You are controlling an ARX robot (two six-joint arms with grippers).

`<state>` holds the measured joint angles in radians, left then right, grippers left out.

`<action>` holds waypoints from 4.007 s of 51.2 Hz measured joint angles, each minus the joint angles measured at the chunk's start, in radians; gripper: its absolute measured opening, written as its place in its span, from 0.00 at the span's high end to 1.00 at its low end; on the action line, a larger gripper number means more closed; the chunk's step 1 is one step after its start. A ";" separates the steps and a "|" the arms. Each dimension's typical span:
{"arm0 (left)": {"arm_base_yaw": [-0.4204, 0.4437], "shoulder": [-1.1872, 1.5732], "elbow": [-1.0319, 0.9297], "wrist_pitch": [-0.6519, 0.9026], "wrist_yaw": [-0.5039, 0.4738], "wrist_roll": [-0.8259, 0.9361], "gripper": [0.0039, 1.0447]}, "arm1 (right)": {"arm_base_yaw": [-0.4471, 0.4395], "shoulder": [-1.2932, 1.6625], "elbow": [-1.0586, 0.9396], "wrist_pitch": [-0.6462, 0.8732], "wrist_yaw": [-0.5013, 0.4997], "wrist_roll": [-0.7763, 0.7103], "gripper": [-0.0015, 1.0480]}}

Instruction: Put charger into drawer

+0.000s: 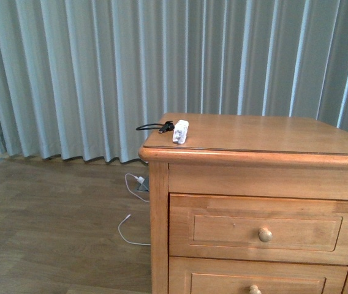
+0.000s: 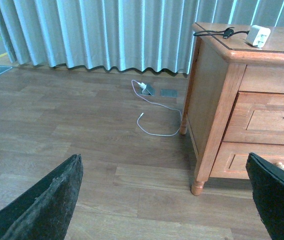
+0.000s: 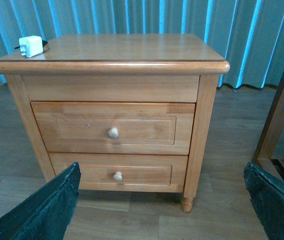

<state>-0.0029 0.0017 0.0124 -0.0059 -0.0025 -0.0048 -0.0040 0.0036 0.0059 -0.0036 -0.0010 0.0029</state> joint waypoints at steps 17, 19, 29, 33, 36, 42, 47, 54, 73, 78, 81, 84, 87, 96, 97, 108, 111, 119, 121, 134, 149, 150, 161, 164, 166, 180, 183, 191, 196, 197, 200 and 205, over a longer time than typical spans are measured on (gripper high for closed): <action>0.000 0.000 0.000 0.000 0.000 0.000 0.05 | 0.000 0.000 0.000 0.000 0.000 0.000 0.08; 0.000 0.000 0.000 0.000 0.000 0.000 0.05 | 0.000 0.000 0.000 0.000 0.000 0.000 0.08; 0.000 0.000 0.000 0.000 0.000 0.000 0.05 | 0.000 0.000 0.000 0.000 0.000 0.000 0.08; 0.000 0.000 0.000 0.000 0.000 0.000 0.05 | 0.000 0.000 0.000 0.000 0.000 0.000 0.08; 0.000 0.000 0.000 0.000 0.000 0.000 0.05 | 0.000 0.000 0.000 0.000 0.000 0.000 0.08; 0.000 0.000 0.000 0.000 0.000 0.000 0.05 | 0.000 0.000 0.000 0.000 0.000 0.000 0.08; 0.000 0.000 0.000 0.000 0.000 0.000 0.05 | 0.000 0.000 0.000 0.000 0.000 0.000 0.08; 0.000 0.000 0.000 0.000 0.000 0.000 0.05 | 0.000 0.000 0.000 0.000 0.000 0.000 0.08; 0.000 0.000 0.000 0.000 0.000 0.000 0.05 | 0.112 0.277 0.082 -0.095 0.062 -0.075 0.08; 0.000 0.000 0.000 0.000 0.000 0.000 0.05 | 0.164 0.435 0.106 -0.012 0.093 -0.071 0.08; 0.000 0.000 0.000 0.000 0.000 0.000 0.05 | 0.198 0.548 0.130 0.060 0.119 -0.069 0.08; 0.000 0.000 0.000 0.000 0.000 0.000 0.05 | 0.225 0.652 0.153 0.137 0.136 -0.070 0.08; 0.000 0.000 0.000 0.000 0.000 0.000 0.05 | 0.238 0.729 0.175 0.185 0.139 -0.069 0.08; 0.000 0.000 0.000 0.000 0.000 0.000 0.05 | 0.272 0.995 0.285 0.327 0.164 -0.066 0.08; 0.000 0.000 0.000 0.000 0.000 0.000 0.05 | 0.275 1.022 0.298 0.343 0.167 -0.066 0.08; 0.000 0.000 0.000 0.000 0.000 0.000 0.05 | 0.299 1.328 0.461 0.476 0.204 -0.032 0.08; 0.000 0.000 0.000 0.000 0.000 0.000 0.05 | 0.301 1.390 0.493 0.502 0.212 -0.024 0.08; 0.000 0.000 0.000 0.000 0.000 0.000 0.05 | 0.306 1.580 0.592 0.613 0.235 -0.013 0.08; 0.000 0.000 0.000 0.000 0.000 0.000 0.05 | 0.305 1.630 0.624 0.625 0.235 -0.005 0.08; 0.000 0.000 0.000 0.000 0.000 0.000 0.05 | 0.293 1.894 0.821 0.629 0.235 0.048 0.08; 0.000 0.000 0.000 0.000 0.000 0.000 0.05 | 0.253 2.137 1.031 0.668 0.226 0.058 0.08; 0.000 0.000 0.000 0.000 0.000 0.000 0.05 | 0.251 2.144 1.037 0.669 0.225 0.058 0.08; 0.000 0.000 0.000 0.000 0.000 0.000 0.05 | 0.229 2.250 1.152 0.654 0.222 0.059 0.08; 0.000 0.000 0.000 0.000 0.000 0.000 0.05 | 0.228 2.267 1.175 0.645 0.221 0.065 0.08; 0.000 0.000 0.000 0.000 0.000 0.000 0.05 | 0.228 2.276 1.184 0.644 0.220 0.066 0.08; 0.000 0.000 0.000 0.000 0.000 0.000 0.05 | 0.229 2.322 1.214 0.654 0.225 0.081 0.08; 0.000 0.000 0.000 0.000 0.000 0.000 0.05 | 0.229 2.328 1.216 0.660 0.227 0.084 0.08; 0.000 0.000 0.000 0.000 0.000 0.000 0.05 | 0.225 2.345 1.234 0.668 0.235 0.089 0.08; 0.000 0.000 0.000 0.000 0.000 0.000 0.05 | 0.224 2.347 1.236 0.675 0.240 0.098 0.12; 0.000 0.000 0.000 0.000 0.000 0.000 0.05 | 0.223 2.347 1.236 0.676 0.240 0.099 0.15; 0.000 0.000 0.000 0.000 0.000 0.000 0.05 | 0.224 2.347 1.236 0.676 0.241 0.100 0.23; 0.000 0.000 0.000 0.000 0.000 0.000 0.05 | 0.224 2.347 1.236 0.676 0.240 0.100 0.37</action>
<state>-0.0029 0.0013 0.0124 -0.0059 -0.0025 -0.0048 0.2195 2.3508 1.2419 0.6724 0.2390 0.1024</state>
